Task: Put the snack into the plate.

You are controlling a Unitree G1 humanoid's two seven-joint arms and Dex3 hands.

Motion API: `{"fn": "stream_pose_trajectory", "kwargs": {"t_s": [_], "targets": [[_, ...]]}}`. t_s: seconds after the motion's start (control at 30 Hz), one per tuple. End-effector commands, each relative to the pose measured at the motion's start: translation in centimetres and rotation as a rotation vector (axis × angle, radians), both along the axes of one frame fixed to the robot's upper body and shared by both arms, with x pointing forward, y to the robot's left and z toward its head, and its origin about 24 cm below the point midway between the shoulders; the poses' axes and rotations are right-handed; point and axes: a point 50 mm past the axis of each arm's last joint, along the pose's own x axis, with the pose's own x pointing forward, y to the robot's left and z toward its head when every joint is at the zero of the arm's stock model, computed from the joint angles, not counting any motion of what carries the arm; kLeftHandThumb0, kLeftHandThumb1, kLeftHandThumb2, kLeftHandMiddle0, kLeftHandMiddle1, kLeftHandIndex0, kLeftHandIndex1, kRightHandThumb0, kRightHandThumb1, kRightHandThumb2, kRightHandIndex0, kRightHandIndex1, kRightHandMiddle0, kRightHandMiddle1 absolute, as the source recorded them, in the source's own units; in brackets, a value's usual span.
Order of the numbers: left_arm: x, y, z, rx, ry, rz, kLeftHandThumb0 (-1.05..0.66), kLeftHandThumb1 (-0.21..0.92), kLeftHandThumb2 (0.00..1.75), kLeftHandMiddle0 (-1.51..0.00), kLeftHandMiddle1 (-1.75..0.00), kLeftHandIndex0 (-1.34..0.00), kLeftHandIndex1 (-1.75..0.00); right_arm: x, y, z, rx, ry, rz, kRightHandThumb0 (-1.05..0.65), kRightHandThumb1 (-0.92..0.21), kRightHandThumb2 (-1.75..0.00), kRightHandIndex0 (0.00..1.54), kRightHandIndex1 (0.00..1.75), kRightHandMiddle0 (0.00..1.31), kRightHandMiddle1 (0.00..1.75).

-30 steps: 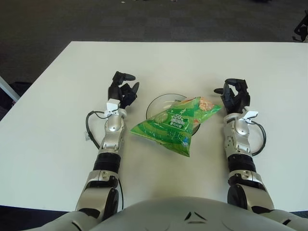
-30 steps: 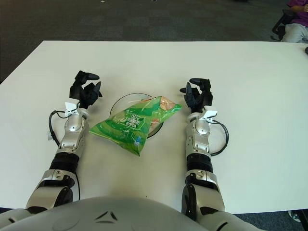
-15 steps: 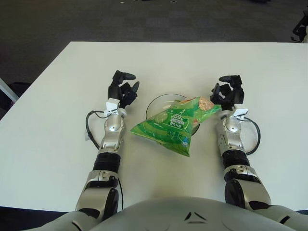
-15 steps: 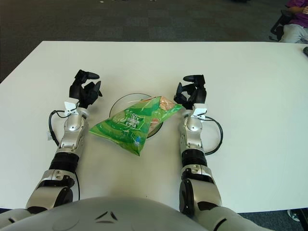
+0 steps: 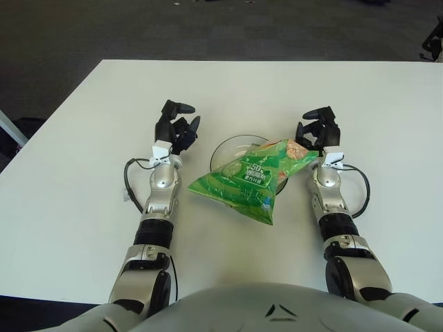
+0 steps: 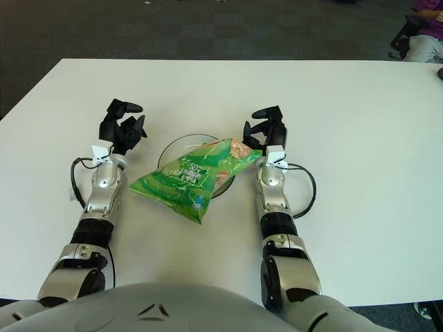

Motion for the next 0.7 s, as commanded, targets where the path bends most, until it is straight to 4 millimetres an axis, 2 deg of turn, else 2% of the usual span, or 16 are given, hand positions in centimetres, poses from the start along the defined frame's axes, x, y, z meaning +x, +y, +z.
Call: {"fn": "stream_pose_trajectory", "kwargs": {"t_s": [0.0,0.07,0.17,0.37,0.67], "targets": [[0.09,0.03,0.02,-0.002,0.005,0.003,-0.36,0.91,0.30,-0.95,-1.75,-0.46,-1.49,-0.81,-0.63,-1.43,-0.033,0.075,-0.003,-0.01,-0.37,-1.24,0.54,1.75,0.42,1.68],[0.09,0.03,0.01,-0.002,0.006,0.003,-0.36,0.91,0.30,-0.94,-1.75,-0.46,-1.49,-0.79,-0.65,-1.40,-0.036,0.081,0.002,-0.22,-0.56,-0.99,0.70,1.75,0.37,1.72],[0.09,0.01,-0.02,-0.001,0.007,0.003,-0.36,0.91,0.30,-0.94,-1.75,-0.46,-1.49,-0.76,-0.72,-1.35,-0.050,0.094,0.021,-0.33,-0.66,-0.87,0.78,1.75,0.35,1.74],[0.07,-0.03,-0.07,0.001,0.008,0.002,-0.36,0.91,0.31,-0.94,-1.75,-0.45,-1.50,-0.79,-0.82,-1.32,-0.082,0.117,0.042,-0.37,-0.70,-0.82,0.82,1.75,0.34,1.75],[0.07,-0.03,-0.09,0.003,0.008,0.001,-0.36,0.90,0.31,-0.94,-1.75,-0.45,-1.50,-0.77,-0.88,-1.20,-0.099,0.124,0.044,-0.38,-0.68,-0.84,0.84,1.75,0.35,1.75]]}}
